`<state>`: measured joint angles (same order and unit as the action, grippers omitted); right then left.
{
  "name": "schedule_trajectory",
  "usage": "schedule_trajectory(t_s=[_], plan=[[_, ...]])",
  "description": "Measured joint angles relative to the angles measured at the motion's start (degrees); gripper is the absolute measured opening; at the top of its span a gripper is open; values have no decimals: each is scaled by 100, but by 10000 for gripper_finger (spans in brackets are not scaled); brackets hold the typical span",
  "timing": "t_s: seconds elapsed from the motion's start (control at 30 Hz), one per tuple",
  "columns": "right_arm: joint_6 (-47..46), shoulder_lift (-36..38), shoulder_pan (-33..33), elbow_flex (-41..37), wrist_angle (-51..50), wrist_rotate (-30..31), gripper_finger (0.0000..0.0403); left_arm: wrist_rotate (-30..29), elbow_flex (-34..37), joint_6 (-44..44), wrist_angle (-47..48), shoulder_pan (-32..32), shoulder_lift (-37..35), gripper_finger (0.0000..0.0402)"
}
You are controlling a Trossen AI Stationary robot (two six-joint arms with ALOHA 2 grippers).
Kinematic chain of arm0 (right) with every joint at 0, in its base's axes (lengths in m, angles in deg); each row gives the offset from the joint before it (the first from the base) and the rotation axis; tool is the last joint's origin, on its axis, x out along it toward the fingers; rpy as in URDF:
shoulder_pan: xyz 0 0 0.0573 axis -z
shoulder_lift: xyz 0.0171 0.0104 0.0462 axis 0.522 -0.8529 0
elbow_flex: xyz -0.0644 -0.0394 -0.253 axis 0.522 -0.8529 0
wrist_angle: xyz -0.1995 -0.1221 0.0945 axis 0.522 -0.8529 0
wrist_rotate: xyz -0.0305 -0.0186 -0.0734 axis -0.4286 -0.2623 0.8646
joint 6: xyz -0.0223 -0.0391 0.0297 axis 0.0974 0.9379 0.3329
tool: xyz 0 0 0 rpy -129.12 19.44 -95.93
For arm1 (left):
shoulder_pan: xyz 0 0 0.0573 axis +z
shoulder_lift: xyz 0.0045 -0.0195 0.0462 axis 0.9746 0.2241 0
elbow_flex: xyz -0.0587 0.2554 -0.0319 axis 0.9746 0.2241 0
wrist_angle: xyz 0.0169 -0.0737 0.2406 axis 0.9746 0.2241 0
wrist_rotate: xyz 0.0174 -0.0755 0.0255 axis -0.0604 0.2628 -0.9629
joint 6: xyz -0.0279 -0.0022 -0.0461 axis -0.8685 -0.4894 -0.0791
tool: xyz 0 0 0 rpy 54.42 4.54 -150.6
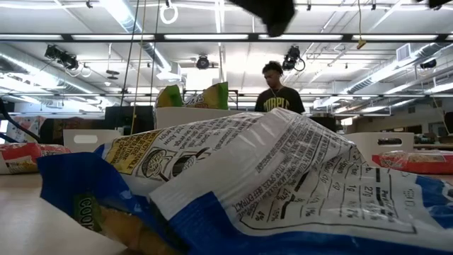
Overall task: Sort Maruchan noodles
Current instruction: Put the green noodle pack into the bottom white bin
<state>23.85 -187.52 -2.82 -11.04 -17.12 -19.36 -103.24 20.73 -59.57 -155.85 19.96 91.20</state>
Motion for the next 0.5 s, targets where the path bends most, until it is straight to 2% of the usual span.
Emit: schedule_trajectory(t_s=[0.1, 0.3, 0.43, 0.5], plan=[[274, 0, 226, 0, 505, -474, 290, 850, 286, 85, -441, 319, 0, 6], [1199, 0, 529, 150, 1525, -1452, 317, 2191, 297, -23, -498, 1025, 7, 6], [2169, 0, 494, 627, 1279, -1710, 334, 2540, 255, -123, -500, 1324, 7, 6], [2815, 0, 409, 876, 1070, -1619, 336, 2586, 255, -203, -497, 1425, 7, 6]])
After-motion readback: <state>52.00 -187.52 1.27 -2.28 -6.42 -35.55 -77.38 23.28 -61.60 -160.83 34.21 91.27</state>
